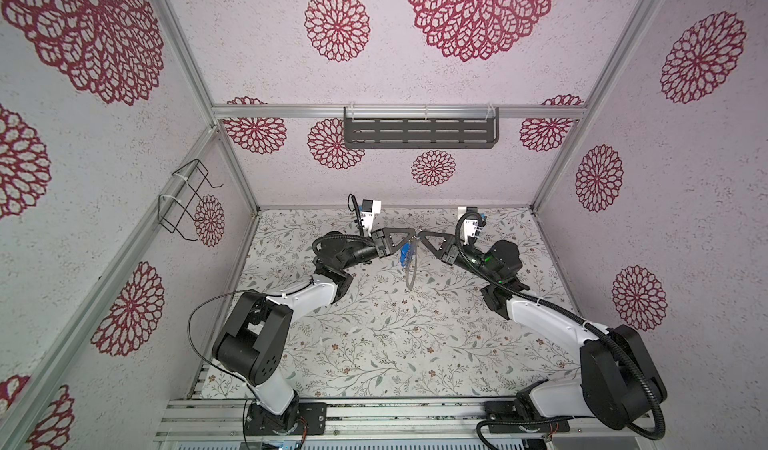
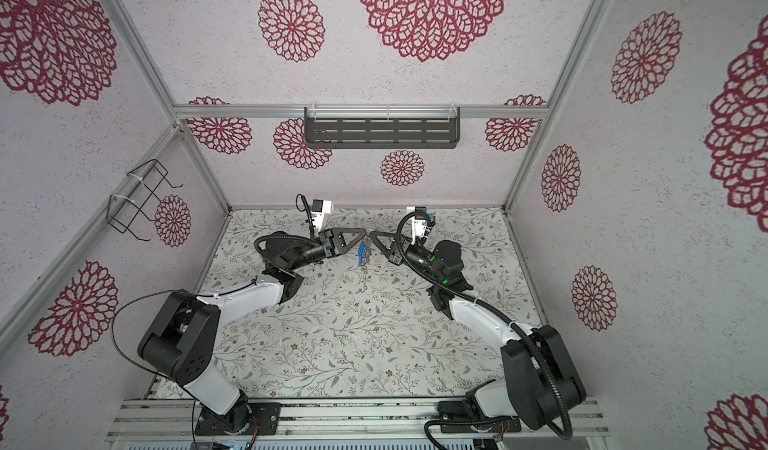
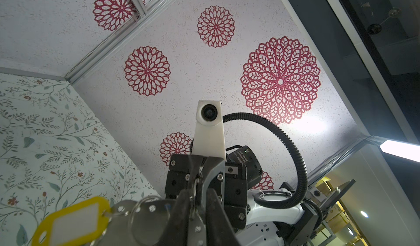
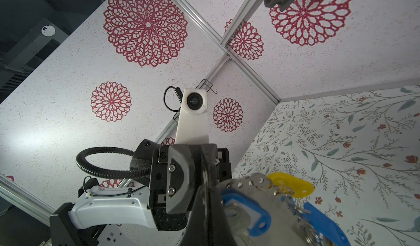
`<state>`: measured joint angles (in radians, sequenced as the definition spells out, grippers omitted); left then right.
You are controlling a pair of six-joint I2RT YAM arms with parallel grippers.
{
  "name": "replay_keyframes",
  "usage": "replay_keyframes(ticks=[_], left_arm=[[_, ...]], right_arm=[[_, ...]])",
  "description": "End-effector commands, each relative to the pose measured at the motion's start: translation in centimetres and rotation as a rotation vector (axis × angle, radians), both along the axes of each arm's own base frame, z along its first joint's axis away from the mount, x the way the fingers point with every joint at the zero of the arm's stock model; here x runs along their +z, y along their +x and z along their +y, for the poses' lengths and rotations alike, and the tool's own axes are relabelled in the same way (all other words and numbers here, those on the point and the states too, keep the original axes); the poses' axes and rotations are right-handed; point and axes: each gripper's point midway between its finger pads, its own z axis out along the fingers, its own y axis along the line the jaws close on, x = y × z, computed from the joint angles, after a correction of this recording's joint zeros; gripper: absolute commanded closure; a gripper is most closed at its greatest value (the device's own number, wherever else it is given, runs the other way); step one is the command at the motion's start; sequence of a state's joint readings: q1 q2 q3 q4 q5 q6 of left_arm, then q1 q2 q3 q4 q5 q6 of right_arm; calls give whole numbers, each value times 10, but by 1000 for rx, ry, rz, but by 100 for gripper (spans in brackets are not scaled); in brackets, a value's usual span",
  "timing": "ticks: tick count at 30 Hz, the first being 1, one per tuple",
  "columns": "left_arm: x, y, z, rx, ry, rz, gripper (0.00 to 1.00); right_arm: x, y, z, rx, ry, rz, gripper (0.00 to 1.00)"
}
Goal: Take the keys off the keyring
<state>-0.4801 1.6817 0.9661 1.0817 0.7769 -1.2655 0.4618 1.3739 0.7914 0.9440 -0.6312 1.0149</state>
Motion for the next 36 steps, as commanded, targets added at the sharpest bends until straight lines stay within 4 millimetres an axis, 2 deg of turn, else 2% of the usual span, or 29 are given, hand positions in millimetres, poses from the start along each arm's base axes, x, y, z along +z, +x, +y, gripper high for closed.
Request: replay_keyframes(ticks=[1,6,13,18,31,36], left_arm=[[10,-7,-7,-35,-17,-45,83],[6,-7,-9,-36,-11,-35,82],[5,-7,-11,-40,-10,-35,75],[5,-8,-11,-42,-7,-36,81],[-9,-3,-15,-13,40,-3,82],[-11,-3,-16,-11,45,-2,92]], right_arm=[[17,-8,2,16,36,-60,100],[17,-7,4,18,33,-58,100],[17,-8,5,21,34,-57,100],[17,-7,5,11,34,-53,100],[11,-3,8,2,38,-7,100],[7,-2,8,-5,31,4,100]])
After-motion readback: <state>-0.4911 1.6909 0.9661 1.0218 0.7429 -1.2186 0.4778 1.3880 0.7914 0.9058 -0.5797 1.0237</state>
